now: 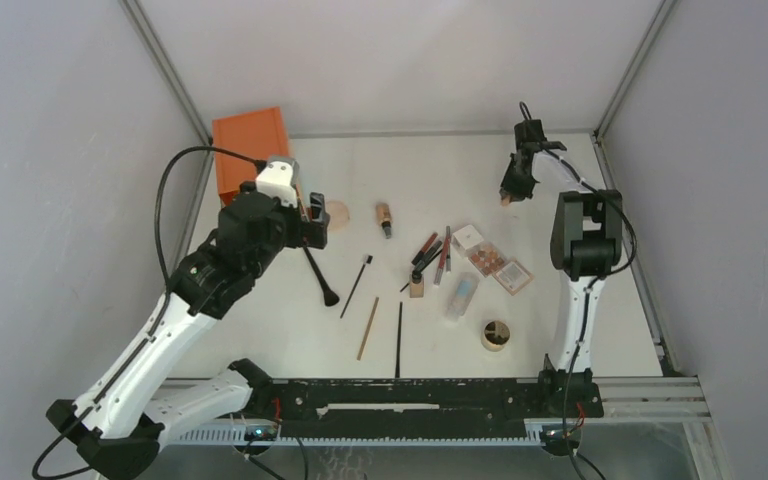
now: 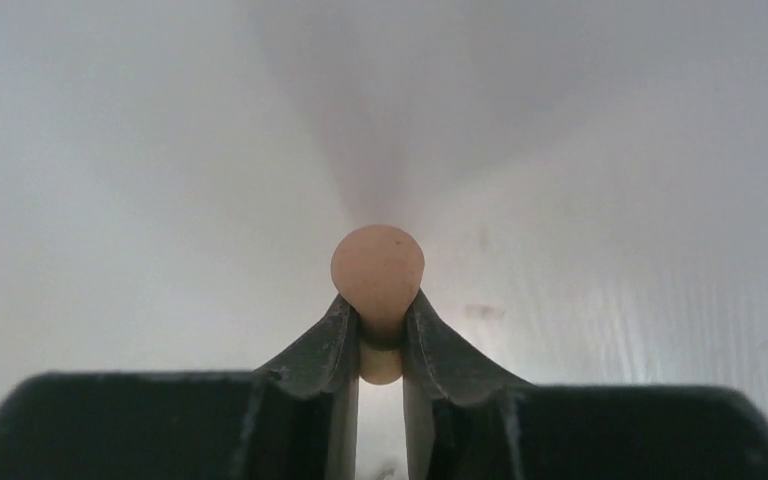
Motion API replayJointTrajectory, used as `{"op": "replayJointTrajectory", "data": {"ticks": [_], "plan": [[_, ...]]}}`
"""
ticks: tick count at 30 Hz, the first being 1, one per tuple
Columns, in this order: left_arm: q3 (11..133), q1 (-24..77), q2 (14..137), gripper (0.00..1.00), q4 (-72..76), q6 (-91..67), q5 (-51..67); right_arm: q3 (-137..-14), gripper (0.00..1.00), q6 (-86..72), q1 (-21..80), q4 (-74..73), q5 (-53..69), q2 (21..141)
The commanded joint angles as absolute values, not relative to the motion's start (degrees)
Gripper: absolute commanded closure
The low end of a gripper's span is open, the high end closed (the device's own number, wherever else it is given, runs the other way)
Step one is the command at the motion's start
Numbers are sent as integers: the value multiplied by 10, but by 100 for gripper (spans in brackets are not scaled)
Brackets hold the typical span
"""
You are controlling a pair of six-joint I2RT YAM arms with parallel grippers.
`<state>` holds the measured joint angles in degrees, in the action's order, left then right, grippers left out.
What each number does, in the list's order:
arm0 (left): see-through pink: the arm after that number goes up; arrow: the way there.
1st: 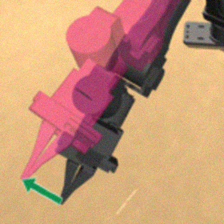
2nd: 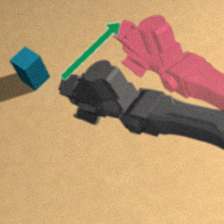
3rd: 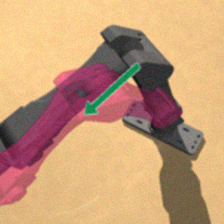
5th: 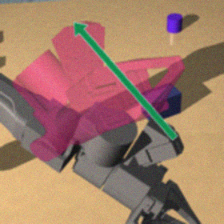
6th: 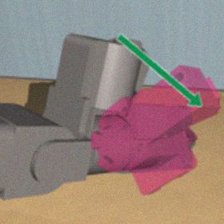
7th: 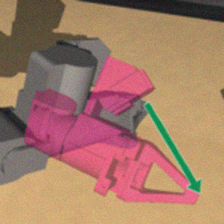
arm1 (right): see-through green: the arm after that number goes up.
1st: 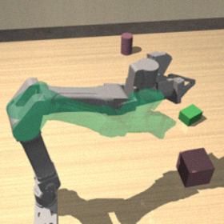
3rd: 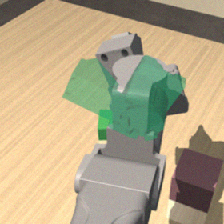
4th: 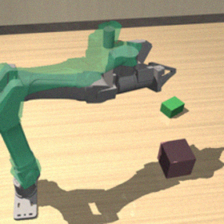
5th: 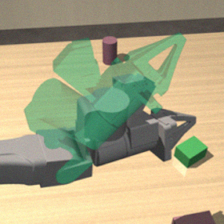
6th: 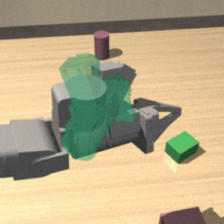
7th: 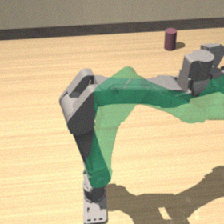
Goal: Organize the makeup
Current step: Pick up the makeup tool from the center of the board, then place the makeup tool in the drawer.
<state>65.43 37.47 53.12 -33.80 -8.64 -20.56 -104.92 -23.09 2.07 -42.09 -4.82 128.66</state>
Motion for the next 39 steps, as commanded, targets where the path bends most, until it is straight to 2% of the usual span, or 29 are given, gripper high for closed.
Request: {"op": "replayJointTrajectory", "data": {"ticks": [1,6,12,19,23,29,30,32,33,34,35,36,39], "plan": [[644,302,510,0,-337,-138,-134,-973,80,-215,57,-314,47,1125],[671,207,504,0,-372,-161,-156,-973,80,-225,156,-277,125,1036],[712,79,533,0,-460,-237,-196,-1097,80,-229,321,-281,151,1068],[734,52,505,0,-480,-287,-217,-1285,80,-235,446,-277,176,1171],[743,48,487,0,-486,-316,-258,-1392,78,-253,481,-282,186,1253],[778,38,484,0,-523,-347,-318,-1422,75,-271,498,-228,164,1317],[780,38,477,0,-520,-342,-318,-1434,73,-271,499,-227,159,1330],[777,37,465,0,-509,-325,-304,-1477,56,-269,499,-243,159,1359],[771,38,460,0,-499,-317,-292,-1493,32,-270,499,-245,163,1370],[767,38,456,0,-493,-316,-284,-1503,17,-271,500,-242,168,1377],[764,37,453,0,-489,-315,-277,-1510,7,-271,501,-240,168,1378],[761,38,452,0,-484,-311,-268,-1511,1,-271,501,-235,166,1372],[747,38,457,0,-456,-289,-240,-1514,0,-265,497,-247,163,1334]]}}
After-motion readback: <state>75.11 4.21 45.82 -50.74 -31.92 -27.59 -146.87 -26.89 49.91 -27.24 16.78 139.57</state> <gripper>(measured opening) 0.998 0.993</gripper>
